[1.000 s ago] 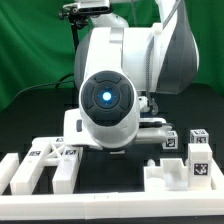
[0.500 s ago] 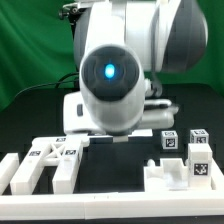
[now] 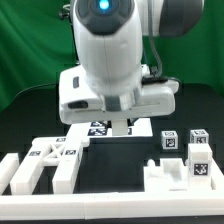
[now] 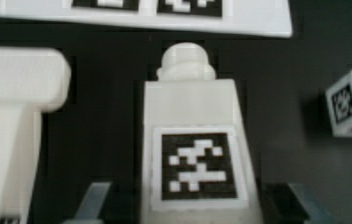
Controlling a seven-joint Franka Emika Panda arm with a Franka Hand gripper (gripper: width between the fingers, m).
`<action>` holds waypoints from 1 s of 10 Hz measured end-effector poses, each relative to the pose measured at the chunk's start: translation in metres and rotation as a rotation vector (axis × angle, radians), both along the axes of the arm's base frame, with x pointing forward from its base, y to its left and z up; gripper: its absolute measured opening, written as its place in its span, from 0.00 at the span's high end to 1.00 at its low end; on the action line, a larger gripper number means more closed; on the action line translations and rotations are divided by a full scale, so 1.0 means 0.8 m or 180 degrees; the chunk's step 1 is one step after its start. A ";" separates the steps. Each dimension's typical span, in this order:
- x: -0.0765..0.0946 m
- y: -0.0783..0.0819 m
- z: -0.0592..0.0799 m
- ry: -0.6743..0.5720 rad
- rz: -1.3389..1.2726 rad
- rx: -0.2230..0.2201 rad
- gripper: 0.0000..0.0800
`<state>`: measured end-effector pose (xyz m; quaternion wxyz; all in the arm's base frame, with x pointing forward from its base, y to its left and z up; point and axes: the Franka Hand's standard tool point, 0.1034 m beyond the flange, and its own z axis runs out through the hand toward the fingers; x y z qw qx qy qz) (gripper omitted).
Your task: Assemble chair
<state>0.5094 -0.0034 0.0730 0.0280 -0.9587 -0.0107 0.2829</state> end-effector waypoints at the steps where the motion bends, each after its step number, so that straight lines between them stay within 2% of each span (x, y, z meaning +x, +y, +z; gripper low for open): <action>1: 0.013 0.016 0.027 -0.0153 0.0035 0.0025 0.64; 2: 0.040 0.035 0.066 -0.0447 0.0139 0.0088 0.64; 3: 0.057 0.038 0.087 -0.0753 0.0260 0.0161 0.64; 4: 0.054 0.033 0.092 -0.0865 0.0216 0.0143 0.64; 5: 0.062 0.030 0.089 -0.1197 0.0212 0.0111 0.64; 7: 0.069 0.030 0.086 -0.1622 0.0180 0.0063 0.64; 9: 0.098 0.054 0.081 -0.2259 0.0173 0.0083 0.64; 10: 0.115 0.055 0.087 -0.2615 0.0229 0.0055 0.64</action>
Offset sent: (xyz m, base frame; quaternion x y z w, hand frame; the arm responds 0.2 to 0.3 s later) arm -0.0070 -0.0112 0.0321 0.0073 0.0913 0.0297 0.9954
